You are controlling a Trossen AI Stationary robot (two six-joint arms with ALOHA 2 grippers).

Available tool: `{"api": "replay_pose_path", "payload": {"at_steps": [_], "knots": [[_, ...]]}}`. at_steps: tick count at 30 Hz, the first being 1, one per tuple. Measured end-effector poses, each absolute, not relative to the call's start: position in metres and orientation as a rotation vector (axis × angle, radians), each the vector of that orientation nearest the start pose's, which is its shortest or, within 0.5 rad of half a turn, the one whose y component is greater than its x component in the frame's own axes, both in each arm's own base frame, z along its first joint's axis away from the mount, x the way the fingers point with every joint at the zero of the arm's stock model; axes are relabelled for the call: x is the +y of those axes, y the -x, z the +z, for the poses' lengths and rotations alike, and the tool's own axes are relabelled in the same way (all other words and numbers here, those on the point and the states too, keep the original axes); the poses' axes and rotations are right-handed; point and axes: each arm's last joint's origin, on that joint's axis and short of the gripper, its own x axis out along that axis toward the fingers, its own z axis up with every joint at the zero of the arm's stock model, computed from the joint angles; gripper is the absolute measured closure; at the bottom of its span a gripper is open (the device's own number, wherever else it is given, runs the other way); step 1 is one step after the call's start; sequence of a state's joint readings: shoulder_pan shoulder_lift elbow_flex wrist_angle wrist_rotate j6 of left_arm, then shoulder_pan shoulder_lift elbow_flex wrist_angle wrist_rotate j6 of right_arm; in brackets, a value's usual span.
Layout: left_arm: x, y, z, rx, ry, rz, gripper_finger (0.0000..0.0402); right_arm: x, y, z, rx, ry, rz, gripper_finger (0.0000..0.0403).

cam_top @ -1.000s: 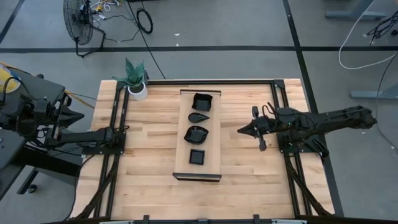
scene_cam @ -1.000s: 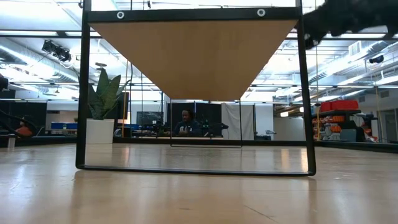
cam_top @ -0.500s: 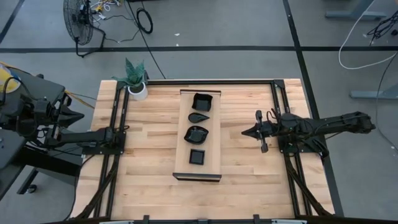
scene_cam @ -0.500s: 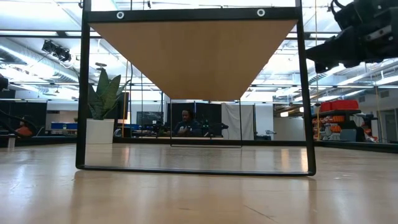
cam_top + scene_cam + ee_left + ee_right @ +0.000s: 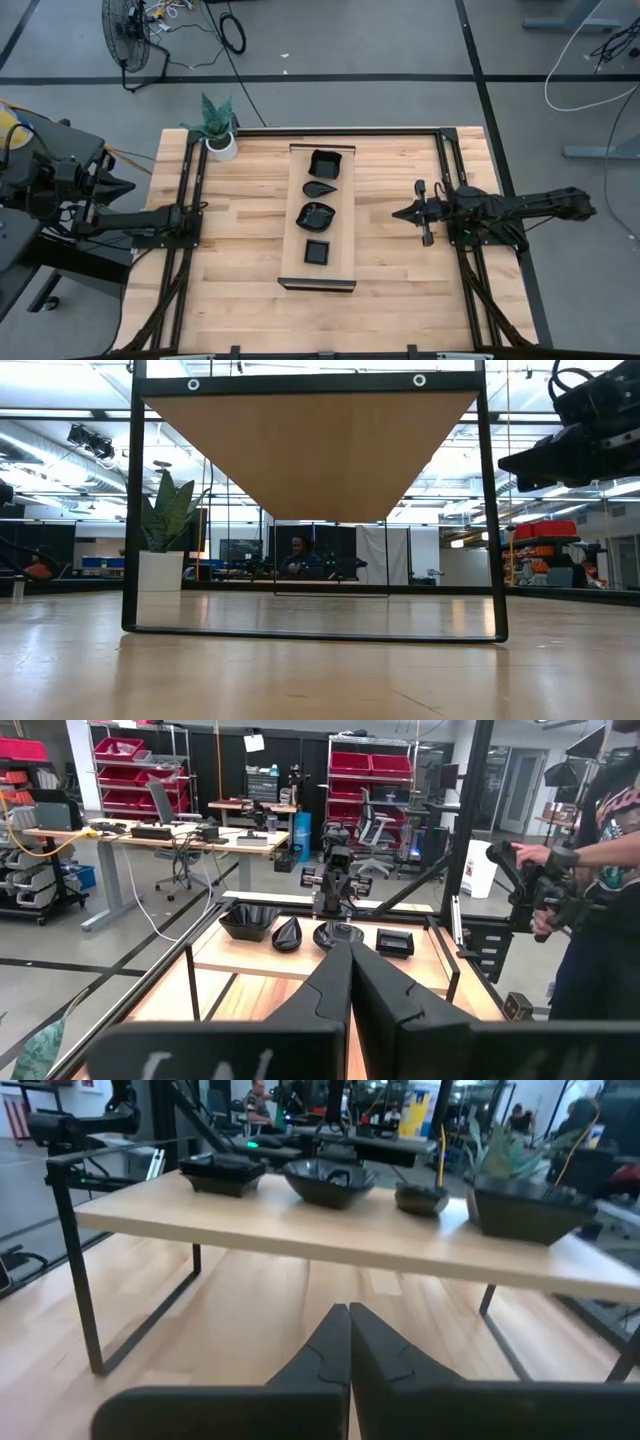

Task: Pick & Place Mini shaped plates
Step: Return to Home Position

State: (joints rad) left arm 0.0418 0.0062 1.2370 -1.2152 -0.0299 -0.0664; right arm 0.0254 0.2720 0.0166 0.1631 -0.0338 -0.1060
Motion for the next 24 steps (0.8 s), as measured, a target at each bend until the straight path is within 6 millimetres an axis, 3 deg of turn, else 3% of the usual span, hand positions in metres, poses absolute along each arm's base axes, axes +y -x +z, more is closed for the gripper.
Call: {"api": "replay_pose_path", "payload": {"at_steps": [24], "knots": [[-0.004, 0.122, 0.358, -0.018, 0.067, 0.071, 0.0387, 0.003, -0.1, 0.166, 0.02, 0.175, 0.029, 0.0402]]}}
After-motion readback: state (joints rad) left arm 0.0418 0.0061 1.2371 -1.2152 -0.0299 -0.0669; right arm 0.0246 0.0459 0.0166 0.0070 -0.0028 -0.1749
